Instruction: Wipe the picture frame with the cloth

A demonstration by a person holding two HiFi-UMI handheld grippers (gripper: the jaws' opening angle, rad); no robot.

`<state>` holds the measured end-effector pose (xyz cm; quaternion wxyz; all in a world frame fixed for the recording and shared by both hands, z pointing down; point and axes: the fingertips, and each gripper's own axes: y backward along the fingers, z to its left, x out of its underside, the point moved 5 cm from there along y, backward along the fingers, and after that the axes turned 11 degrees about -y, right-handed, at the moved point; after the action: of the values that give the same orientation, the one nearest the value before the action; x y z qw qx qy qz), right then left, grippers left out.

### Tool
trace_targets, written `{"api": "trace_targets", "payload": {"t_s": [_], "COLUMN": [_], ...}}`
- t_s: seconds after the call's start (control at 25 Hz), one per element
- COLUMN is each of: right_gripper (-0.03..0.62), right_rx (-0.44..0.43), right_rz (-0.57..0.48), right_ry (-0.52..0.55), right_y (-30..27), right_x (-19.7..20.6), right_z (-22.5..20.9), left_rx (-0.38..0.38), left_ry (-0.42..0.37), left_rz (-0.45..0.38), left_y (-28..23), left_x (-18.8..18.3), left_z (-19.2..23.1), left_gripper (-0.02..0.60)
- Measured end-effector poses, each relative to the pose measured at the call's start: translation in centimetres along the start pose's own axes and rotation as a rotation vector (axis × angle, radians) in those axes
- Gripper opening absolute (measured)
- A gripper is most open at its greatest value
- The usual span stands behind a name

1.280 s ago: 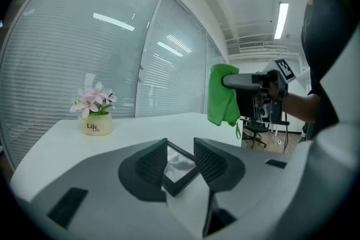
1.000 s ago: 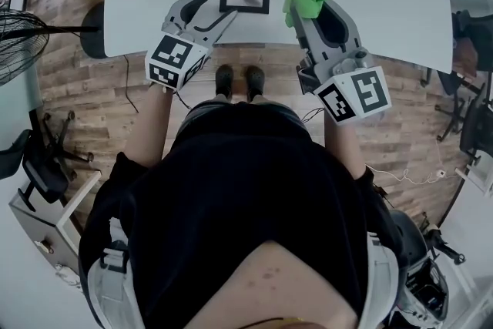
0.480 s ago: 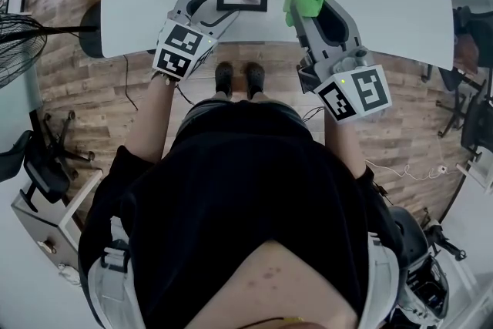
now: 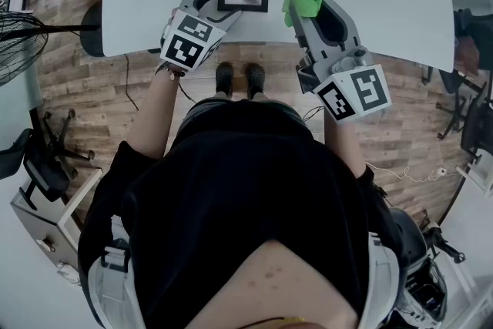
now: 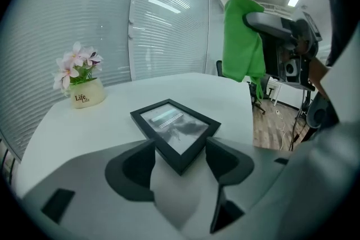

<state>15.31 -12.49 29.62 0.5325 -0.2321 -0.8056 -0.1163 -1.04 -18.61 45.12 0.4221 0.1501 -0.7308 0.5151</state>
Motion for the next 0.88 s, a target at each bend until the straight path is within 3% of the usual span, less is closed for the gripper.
{"api": "trace_targets", "payload": {"t_s": [0.6,0.88], "right_gripper": [0.100,0.100], "right_rx": [-0.008,-0.001], "right_rz": [0.000,0.007], "right_ry": [-0.006,0.022], "right_y": [-0.11,-0.47], "right_x": [0.10,0.13], "right_z": [0.04,-0.18], "left_rx": [0.073,0.077], "left_ry": [0.101,0.105], "left_rz": [0.086,0.093], "left_y": [-0.45,-0.37], "left_x": [0.38,0.56], "left_z": [0.67,0.59], "left_gripper": [0.287,0.284]}}
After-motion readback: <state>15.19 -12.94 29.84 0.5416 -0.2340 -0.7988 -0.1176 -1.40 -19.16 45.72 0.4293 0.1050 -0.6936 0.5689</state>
